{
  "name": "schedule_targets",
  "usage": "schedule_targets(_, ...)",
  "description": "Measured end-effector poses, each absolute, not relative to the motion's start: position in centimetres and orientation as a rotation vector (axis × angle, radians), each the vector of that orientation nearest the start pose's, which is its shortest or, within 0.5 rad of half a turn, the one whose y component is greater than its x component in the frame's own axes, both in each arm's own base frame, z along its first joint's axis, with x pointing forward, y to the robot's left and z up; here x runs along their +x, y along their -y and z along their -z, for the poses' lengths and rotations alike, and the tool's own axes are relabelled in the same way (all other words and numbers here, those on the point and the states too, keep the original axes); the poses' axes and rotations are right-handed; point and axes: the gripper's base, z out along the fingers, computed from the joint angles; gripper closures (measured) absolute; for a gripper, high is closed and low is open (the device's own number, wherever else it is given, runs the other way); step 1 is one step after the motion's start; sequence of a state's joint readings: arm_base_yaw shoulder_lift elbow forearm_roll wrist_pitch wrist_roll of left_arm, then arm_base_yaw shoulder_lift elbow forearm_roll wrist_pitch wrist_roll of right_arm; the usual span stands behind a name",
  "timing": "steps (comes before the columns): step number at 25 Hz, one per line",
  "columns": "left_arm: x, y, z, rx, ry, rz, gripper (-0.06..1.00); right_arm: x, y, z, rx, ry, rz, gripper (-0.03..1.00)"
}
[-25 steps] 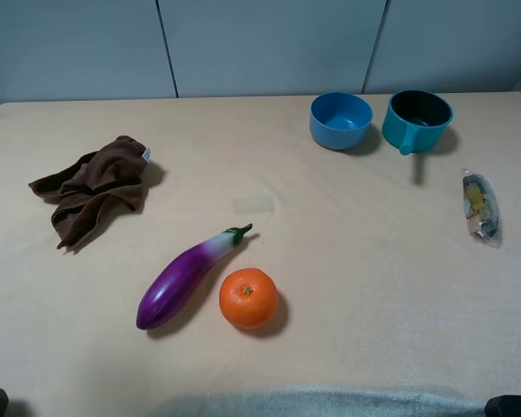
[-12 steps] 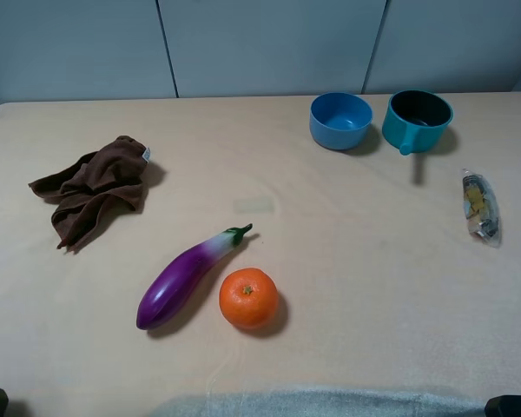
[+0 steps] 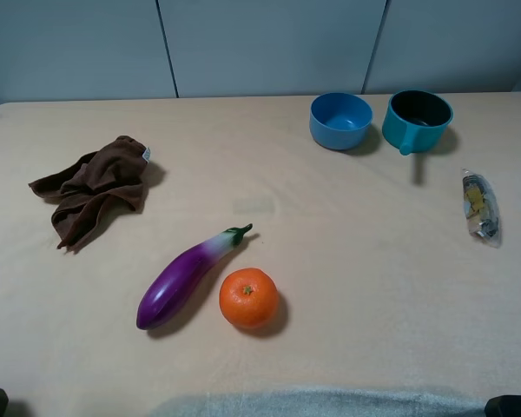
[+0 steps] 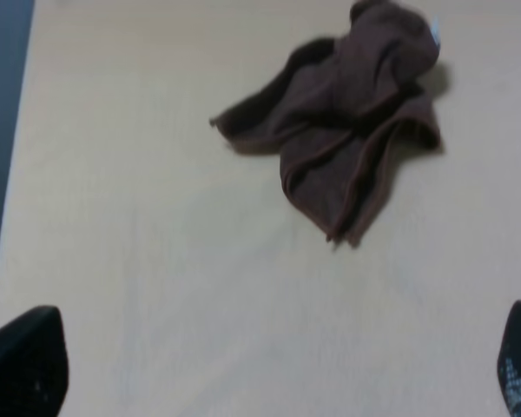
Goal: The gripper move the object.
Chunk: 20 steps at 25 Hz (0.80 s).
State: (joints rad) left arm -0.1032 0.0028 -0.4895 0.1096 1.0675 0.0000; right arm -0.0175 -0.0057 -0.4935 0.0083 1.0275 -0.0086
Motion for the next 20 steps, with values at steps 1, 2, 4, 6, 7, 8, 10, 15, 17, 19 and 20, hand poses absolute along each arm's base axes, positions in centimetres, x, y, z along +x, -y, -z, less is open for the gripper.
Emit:
schedule_targets(1, -0.37, -0.90, -27.44, 0.101, -2.050, -0.066, -0.05, -0.37, -0.07, -27.81, 0.009, -2.012, 0.007, 0.28)
schedule_targets(2, -0.38, -0.90, -27.44, 0.108, -2.049, -0.069, -0.05, -0.37, -0.07, -27.81, 0.009, -2.012, 0.007, 0.28)
schedule_targets(4, -0.36, -0.88, -27.42, 0.115, -2.047, -0.071, -0.05, -0.37, -0.07, -27.81, 0.009, -2.012, 0.007, 0.28)
schedule_targets(6, -0.36, -0.87, -27.42, 0.118, -2.047, -0.071, -0.05, -0.37, -0.07, -27.81, 0.009, -2.012, 0.007, 0.28)
schedule_targets(7, -0.36, -0.87, -27.42, 0.118, -2.047, -0.072, -0.05, -0.37, -0.07, -27.81, 0.009, -2.012, 0.007, 0.28)
schedule_targets(8, -0.36, -0.87, -27.42, 0.118, -2.047, -0.072, -0.05, -0.37, -0.07, -27.81, 0.009, -2.012, 0.007, 0.28)
schedule_targets(10, -0.36, -0.87, -27.42, 0.118, -2.047, -0.072, -0.05, -0.37, -0.07, -27.81, 0.009, -2.012, 0.007, 0.28)
schedule_targets(15, -0.36, -0.87, -27.42, 0.119, -2.047, -0.072, -0.05, -0.37, -0.07, -27.81, 0.009, -2.012, 0.007, 0.28)
schedule_targets(17, -0.36, -0.87, -27.42, 0.119, -2.047, -0.072, -0.05, -0.37, -0.07, -27.81, 0.009, -2.012, 0.007, 0.28)
schedule_targets(19, -0.36, -0.87, -27.42, 0.119, -2.047, -0.072, -0.05, -0.37, -0.07, -27.81, 0.009, -2.012, 0.007, 0.28)
schedule_targets(20, -0.36, -0.87, -27.42, 0.119, -2.047, -0.072, -0.05, -0.37, -0.07, -27.81, 0.009, -2.012, 0.007, 0.28)
